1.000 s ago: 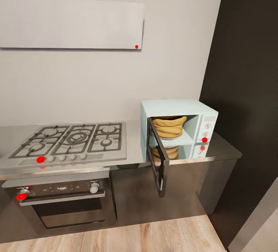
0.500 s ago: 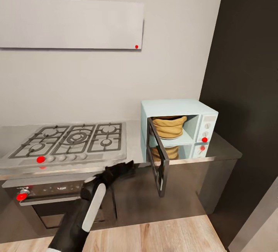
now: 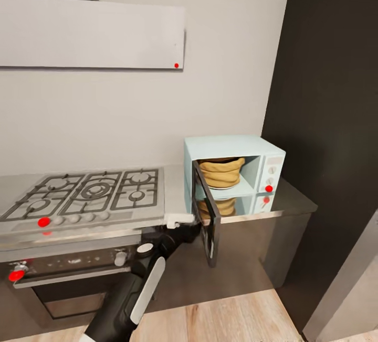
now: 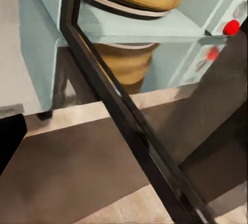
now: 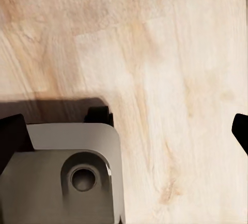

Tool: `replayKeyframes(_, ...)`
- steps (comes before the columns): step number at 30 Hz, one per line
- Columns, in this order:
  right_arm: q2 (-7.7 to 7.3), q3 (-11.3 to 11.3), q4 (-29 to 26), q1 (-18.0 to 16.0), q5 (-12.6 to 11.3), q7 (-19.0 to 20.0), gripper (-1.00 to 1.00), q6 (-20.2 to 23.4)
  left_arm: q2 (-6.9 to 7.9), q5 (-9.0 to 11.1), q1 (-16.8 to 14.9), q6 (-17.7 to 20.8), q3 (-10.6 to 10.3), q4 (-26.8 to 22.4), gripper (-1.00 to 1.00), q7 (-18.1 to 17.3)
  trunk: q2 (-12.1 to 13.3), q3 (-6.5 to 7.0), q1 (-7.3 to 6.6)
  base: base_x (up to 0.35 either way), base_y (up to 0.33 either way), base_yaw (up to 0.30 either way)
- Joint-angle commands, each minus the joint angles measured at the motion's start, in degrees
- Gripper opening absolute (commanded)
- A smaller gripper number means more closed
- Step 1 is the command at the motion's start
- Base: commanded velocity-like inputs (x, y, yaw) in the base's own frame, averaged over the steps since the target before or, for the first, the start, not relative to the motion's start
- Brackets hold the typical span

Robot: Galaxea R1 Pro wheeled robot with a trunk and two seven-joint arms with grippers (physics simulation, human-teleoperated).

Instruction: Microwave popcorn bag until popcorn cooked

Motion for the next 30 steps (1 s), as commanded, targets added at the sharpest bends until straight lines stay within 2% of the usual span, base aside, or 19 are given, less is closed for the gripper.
replayKeyframes(1,-0.03,-0.4,0.1,-0.1,0.3,0.2,1.0,0.1,0.0,0.4,0.0,0.3,-0.5,-0.1,1.0,0.3,0.0,-0.01,0.01,0.0,0.0,-0.225)
replayKeyframes(11,0.0,-0.4,0.1,-0.1,0.3,0.2,1.0,0.1,0.0,-0.1,0.0,0.2,-1.3,-0.2,1.0,0.8,0.0,0.62,0.01,0.0,0.0,-0.225)
replayKeyframes(13,-0.01,-0.4,0.1,-0.1,0.3,0.2,1.0,0.1,0.0,-0.1,0.0,0.1,-1.4,-0.3,1.0,3.9,0.0,0.75,0.01,0.0,0.0,-0.225)
replayKeyframes(14,-0.01,-0.4,0.1,-0.1,0.3,0.2,1.0,0.1,0.0,-0.1,0.0,0.0,-2.1,-0.3,1.0,6.5,0.0,0.81,0.01,0.0,0.0,-0.225)
replayKeyframes(16,-0.03,-0.4,0.1,-0.1,0.3,0.2,1.0,0.1,0.0,0.0,0.0,-0.3,-3.9,-0.5,1.0,8.3,0.0,0.94,0.01,0.0,0.0,-0.225)
replayKeyframes(20,-0.03,-0.4,0.1,-0.1,0.3,0.2,1.0,0.1,0.0,0.2,0.0,0.2,-4.8,-2.7,1.0,8.9,0.0,1.19,0.01,0.0,0.0,-0.225)
replayKeyframes(30,-0.03,-0.4,0.1,-0.1,0.3,0.2,1.0,0.1,0.0,0.2,0.0,0.3,-5.0,-2.9,1.0,9.0,0.0,1.81,0.01,0.0,0.0,-0.225)
